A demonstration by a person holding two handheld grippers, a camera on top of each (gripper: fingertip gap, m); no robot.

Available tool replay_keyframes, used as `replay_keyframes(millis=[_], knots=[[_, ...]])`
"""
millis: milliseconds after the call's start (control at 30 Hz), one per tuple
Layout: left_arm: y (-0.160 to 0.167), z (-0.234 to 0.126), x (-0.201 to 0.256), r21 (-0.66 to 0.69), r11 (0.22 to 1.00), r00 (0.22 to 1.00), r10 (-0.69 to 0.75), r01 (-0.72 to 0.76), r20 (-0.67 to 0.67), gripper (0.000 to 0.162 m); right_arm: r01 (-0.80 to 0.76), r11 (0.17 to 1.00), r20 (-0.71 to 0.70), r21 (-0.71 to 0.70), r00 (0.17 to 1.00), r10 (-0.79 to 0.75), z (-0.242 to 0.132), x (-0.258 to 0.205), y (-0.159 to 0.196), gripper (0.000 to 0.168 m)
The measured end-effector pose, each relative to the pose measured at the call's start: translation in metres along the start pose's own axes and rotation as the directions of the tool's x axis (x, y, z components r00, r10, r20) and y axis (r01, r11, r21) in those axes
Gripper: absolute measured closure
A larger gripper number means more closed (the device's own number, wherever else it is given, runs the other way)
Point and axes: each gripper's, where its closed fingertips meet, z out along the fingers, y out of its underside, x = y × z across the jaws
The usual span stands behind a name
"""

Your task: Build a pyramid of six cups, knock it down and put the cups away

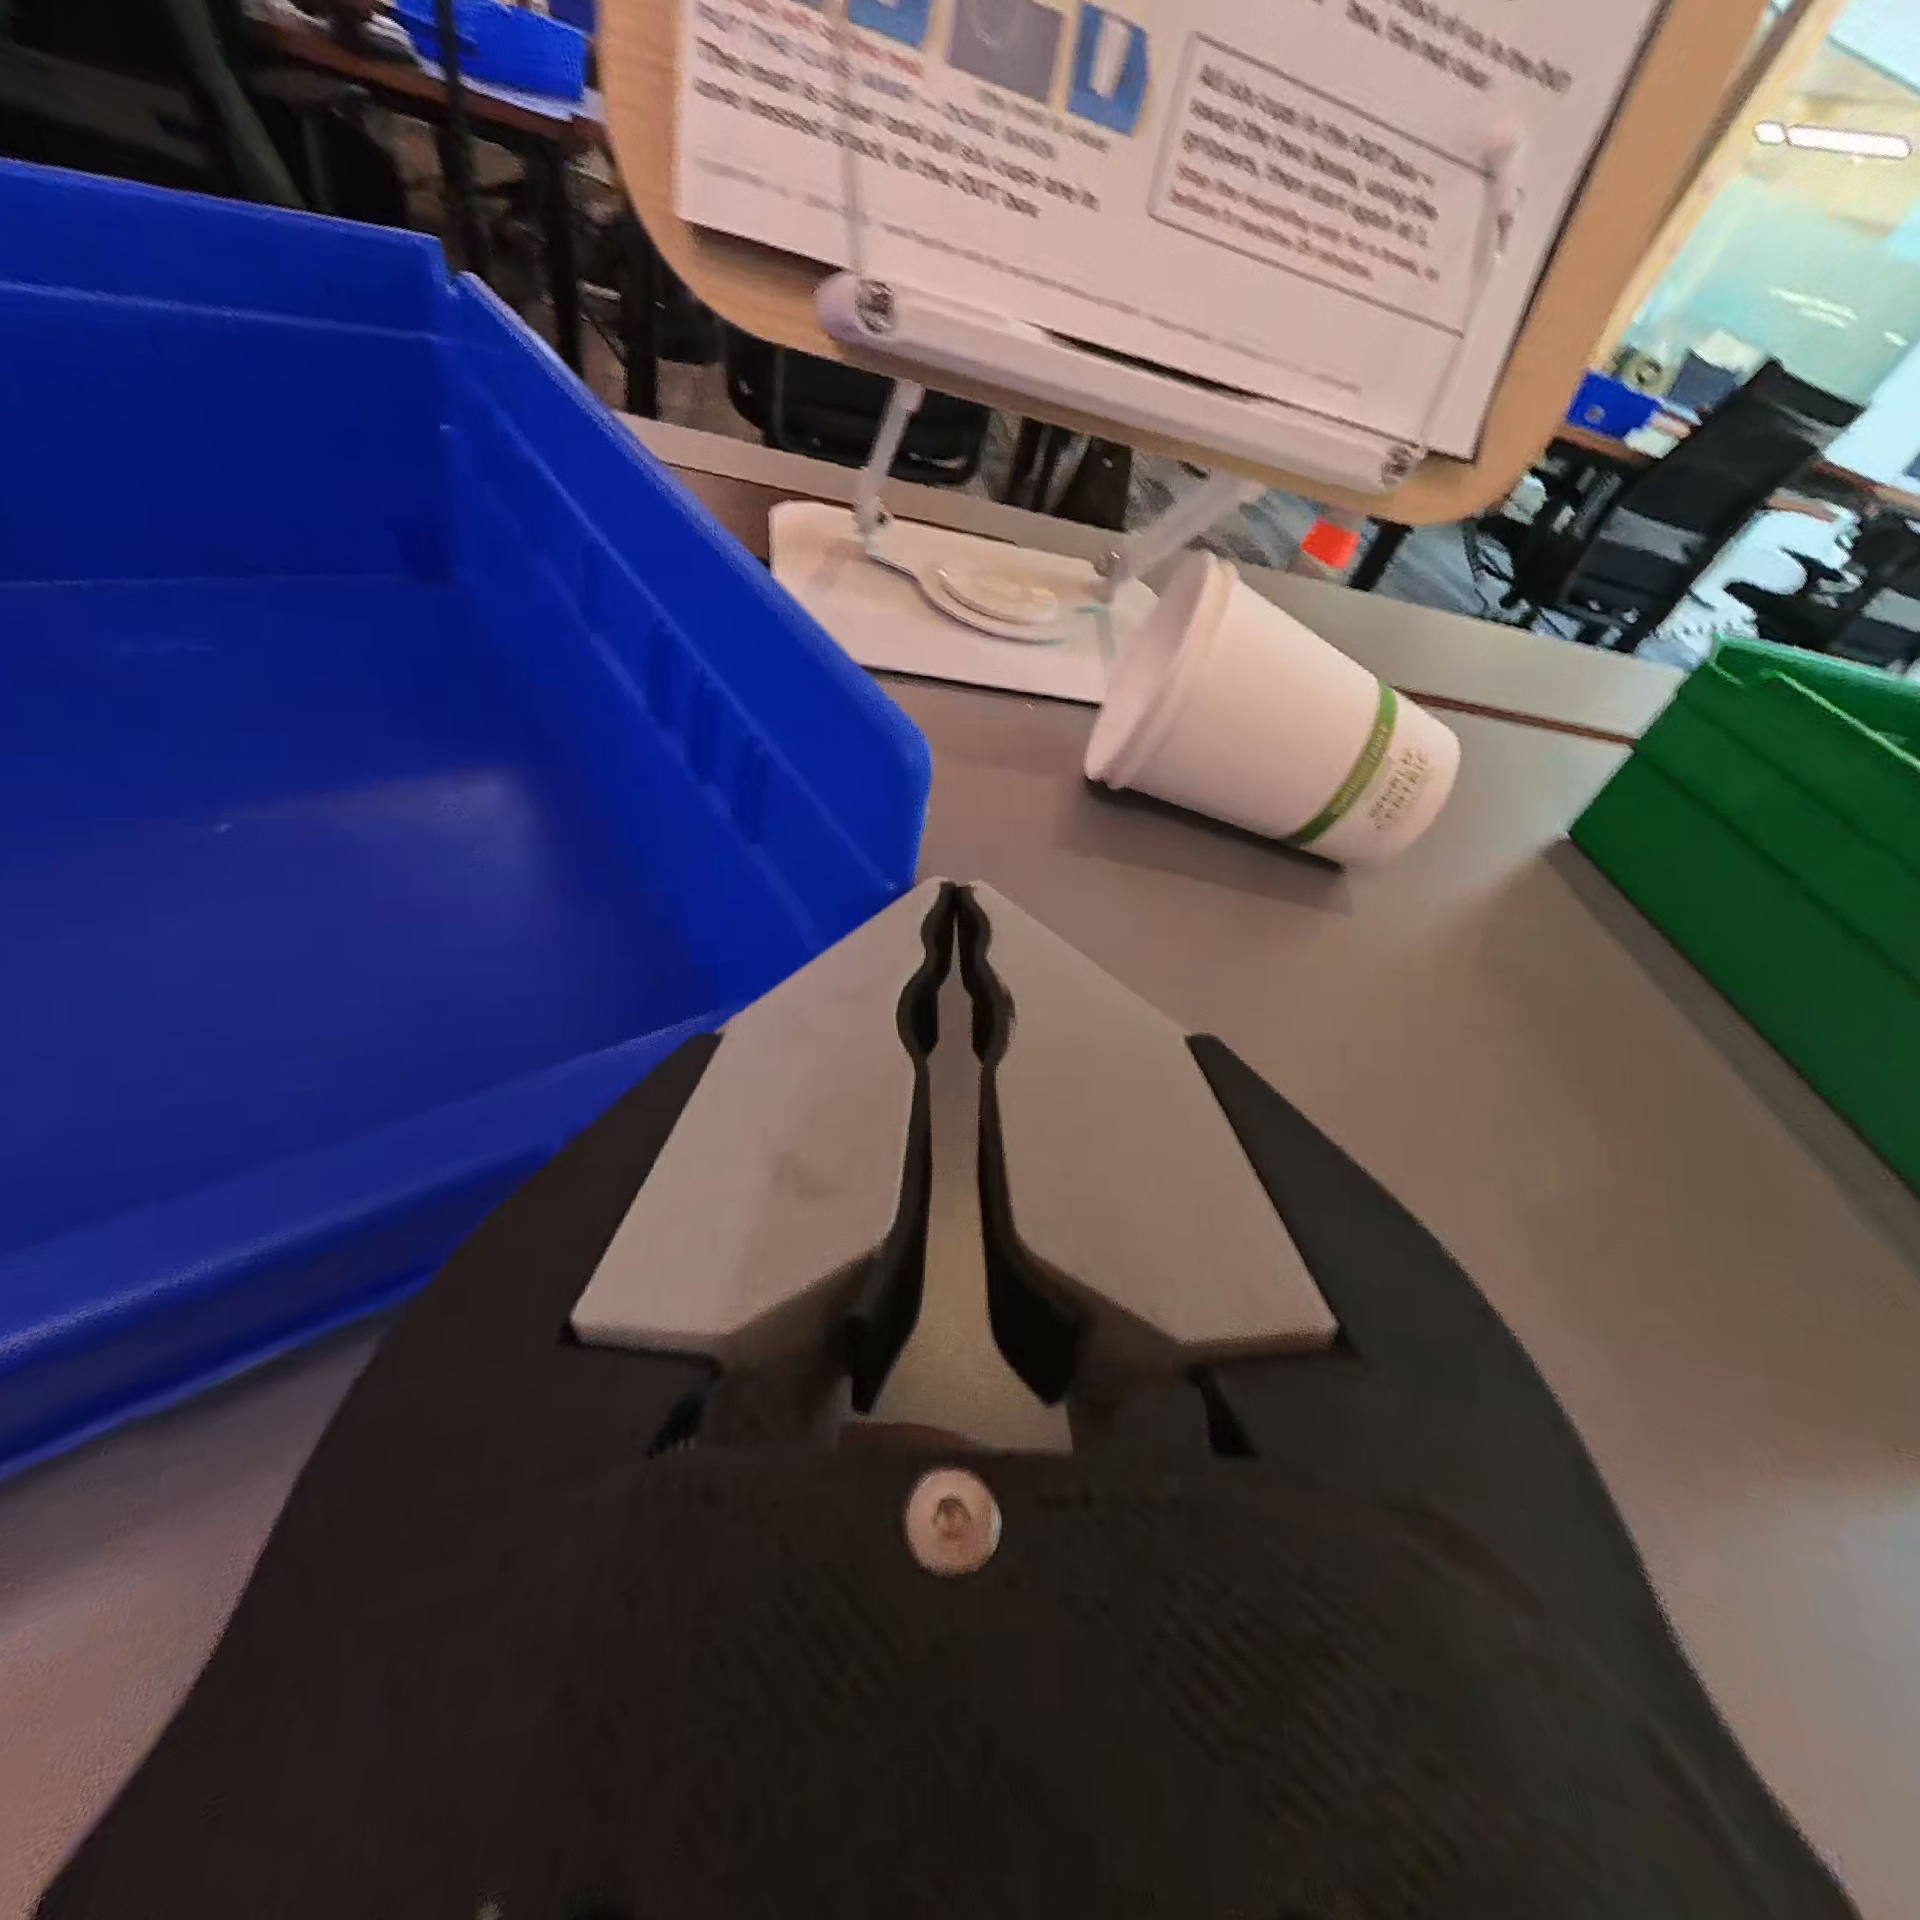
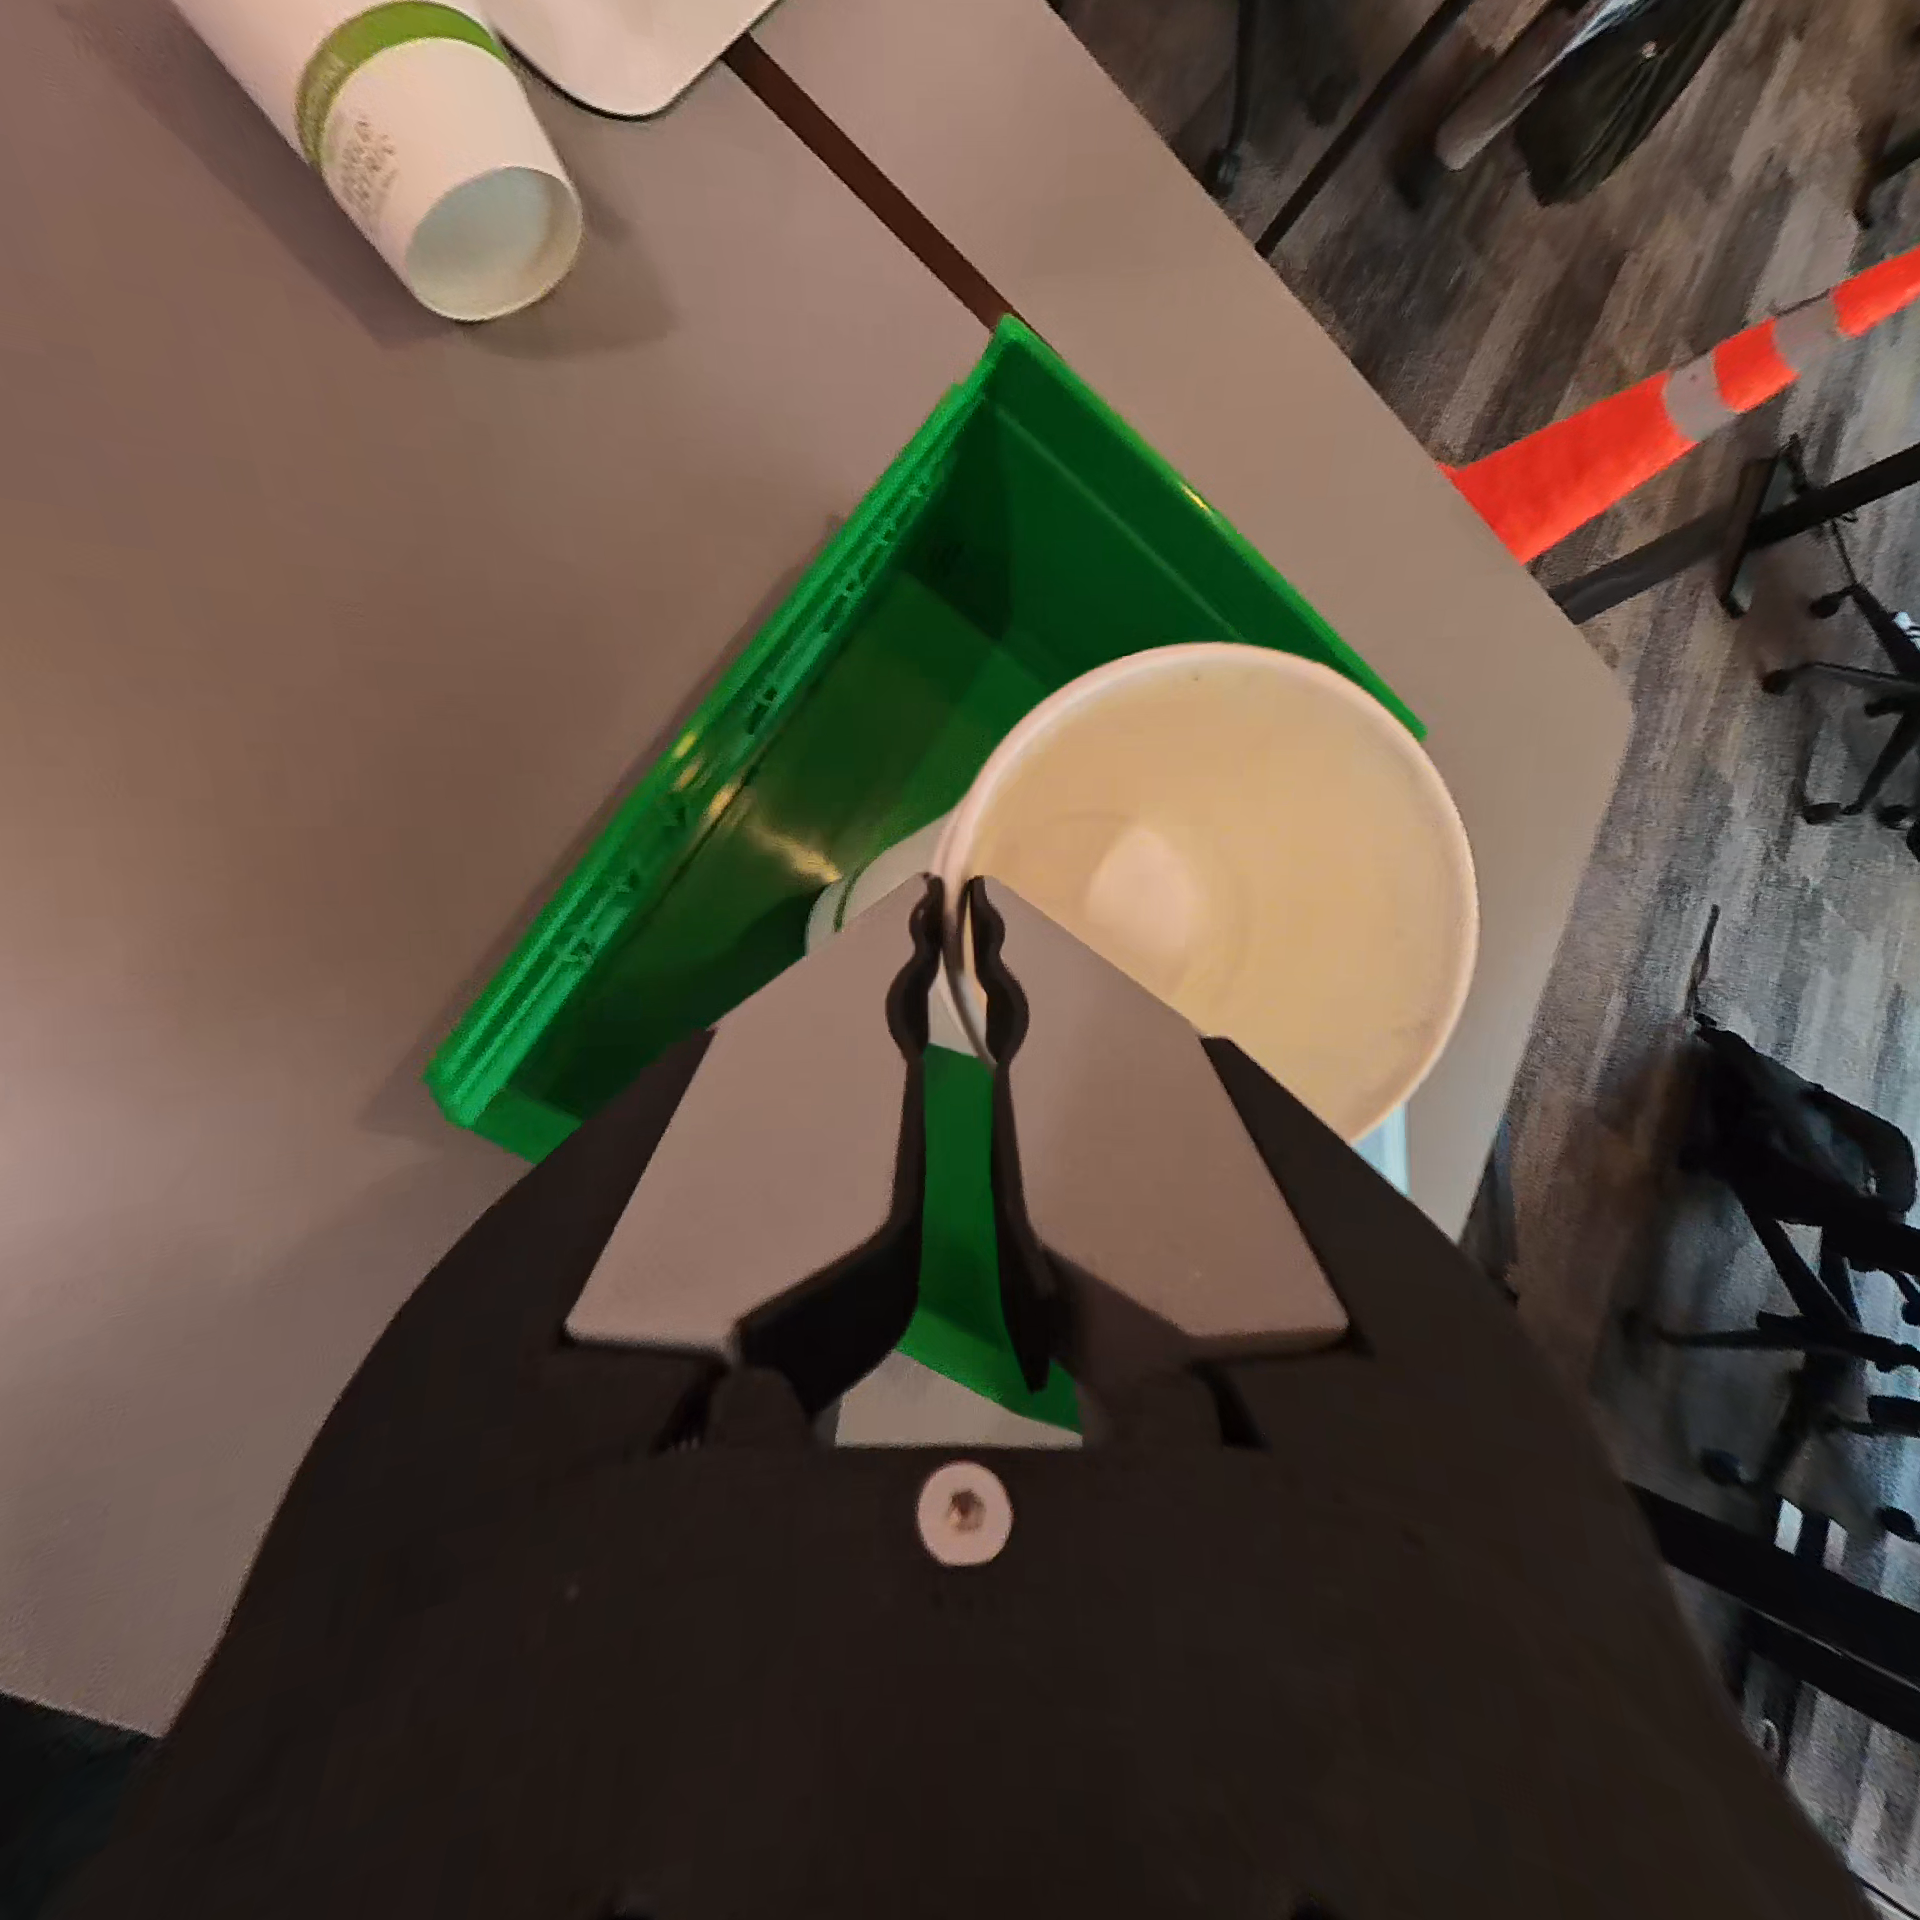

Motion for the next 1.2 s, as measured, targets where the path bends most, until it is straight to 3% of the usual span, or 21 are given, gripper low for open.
replay_keyframes(millis=[133,200,300,433,567,633,700,767,800,867,933,1033,1133,1200], knots=[[-0.013,-0.010,-0.043,0.093,0.995,0.974,-0.061,0.041,0.216,0.162,0.003,1.000,0.090,-0.019,0.996,-0.001,0.005,-0.027,-0.003,0.162],[-0.020,-0.018,-0.058,0.149,0.987,0.958,-0.094,0.054,0.272,0.162,0.021,0.997,0.064,-0.071,0.998,-0.016,0.007,-0.027,0.003,0.160],[-0.029,-0.023,-0.053,0.206,0.973,0.971,-0.142,0.102,0.192,0.132,0.053,0.993,0.009,-0.110,0.999,-0.052,0.007,-0.019,0.008,0.148],[-0.031,-0.022,-0.036,0.209,0.969,0.982,-0.153,0.128,0.112,0.118,0.022,0.995,-0.003,-0.099,1.000,-0.022,0.005,-0.015,0.009,0.145],[-0.048,-0.030,-0.011,0.292,0.956,0.997,-0.036,0.015,0.068,0.113,-0.014,0.986,-0.119,0.168,0.992,0.034,-0.026,-0.011,-0.026,0.146],[-0.051,-0.031,0.007,0.312,0.947,0.997,0.060,-0.075,0.056,0.113,-0.066,0.945,-0.003,0.320,0.997,0.071,-0.041,-0.046,-0.045,0.145],[-0.048,-0.029,0.031,0.305,0.938,0.986,0.168,-0.164,0.010,0.112,-0.152,0.903,0.220,0.403,0.973,0.066,-0.050,-0.104,-0.058,0.141],[-0.036,-0.026,0.063,0.281,0.933,0.960,0.263,-0.227,-0.099,0.119,-0.211,0.867,0.416,0.451,0.910,0.006,-0.055,-0.163,-0.065,0.135],[-0.026,-0.024,0.080,0.253,0.937,0.940,0.289,-0.239,-0.180,0.121,-0.225,0.841,0.442,0.492,0.897,-0.018,-0.055,-0.182,-0.068,0.135],[-0.008,-0.022,0.107,0.189,0.960,0.906,0.260,-0.206,-0.334,0.119,-0.232,0.775,0.412,0.588,0.910,-0.040,-0.046,-0.205,-0.073,0.144],[0.009,-0.019,0.122,0.089,0.982,0.876,0.189,-0.167,-0.444,0.115,-0.222,0.761,0.378,0.610,0.925,-0.033,-0.020,-0.222,-0.072,0.147],[0.023,-0.008,0.114,-0.003,0.985,0.892,0.157,-0.175,-0.423,0.110,-0.186,0.786,0.370,0.590,0.927,-0.058,0.021,-0.239,-0.065,0.147],[0.022,-0.005,0.106,-0.019,0.987,0.909,0.137,-0.157,-0.394,0.110,-0.101,0.823,0.232,0.559,0.972,-0.038,0.056,-0.223,-0.052,0.155],[0.024,-0.004,0.107,-0.033,0.986,0.907,0.135,-0.162,-0.399,0.108,-0.152,0.845,0.286,0.513,0.958,-0.001,0.065,-0.224,-0.045,0.141]])
